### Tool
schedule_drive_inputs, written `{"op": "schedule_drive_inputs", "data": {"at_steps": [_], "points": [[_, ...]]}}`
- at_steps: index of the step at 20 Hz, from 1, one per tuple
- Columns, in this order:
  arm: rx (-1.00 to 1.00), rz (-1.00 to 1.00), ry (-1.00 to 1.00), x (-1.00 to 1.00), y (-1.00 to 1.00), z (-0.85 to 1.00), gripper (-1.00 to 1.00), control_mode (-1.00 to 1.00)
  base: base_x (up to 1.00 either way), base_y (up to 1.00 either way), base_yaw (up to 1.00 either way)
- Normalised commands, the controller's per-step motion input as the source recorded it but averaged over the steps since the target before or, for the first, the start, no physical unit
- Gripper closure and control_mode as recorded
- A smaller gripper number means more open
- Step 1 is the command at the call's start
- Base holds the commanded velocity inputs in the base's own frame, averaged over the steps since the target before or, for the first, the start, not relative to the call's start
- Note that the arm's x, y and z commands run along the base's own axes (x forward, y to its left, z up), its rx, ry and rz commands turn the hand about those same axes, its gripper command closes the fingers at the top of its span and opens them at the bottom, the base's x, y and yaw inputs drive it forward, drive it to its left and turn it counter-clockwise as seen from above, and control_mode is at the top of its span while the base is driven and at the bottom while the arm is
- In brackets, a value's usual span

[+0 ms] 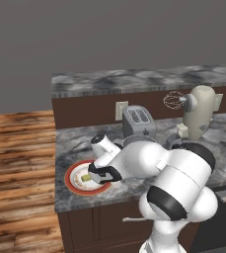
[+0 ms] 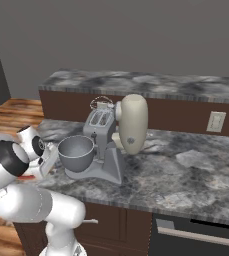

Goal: Add butter and sugar cubes to the stand mixer bowl and then turn on the stand mixer to begin making frosting.

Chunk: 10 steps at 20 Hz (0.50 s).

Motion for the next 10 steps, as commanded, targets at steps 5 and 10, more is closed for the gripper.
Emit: {"op": "schedule_drive_inputs", "data": {"at_steps": [5,10], "points": [[0.00,0.00,0.01,-0.09,-0.05,0.00,1.00,-1.00,0.00,0.00,0.00],[0.00,0.00,-0.11,-0.68,0.07,0.68,1.00,-1.00,0.00,0.00,0.00]]}}
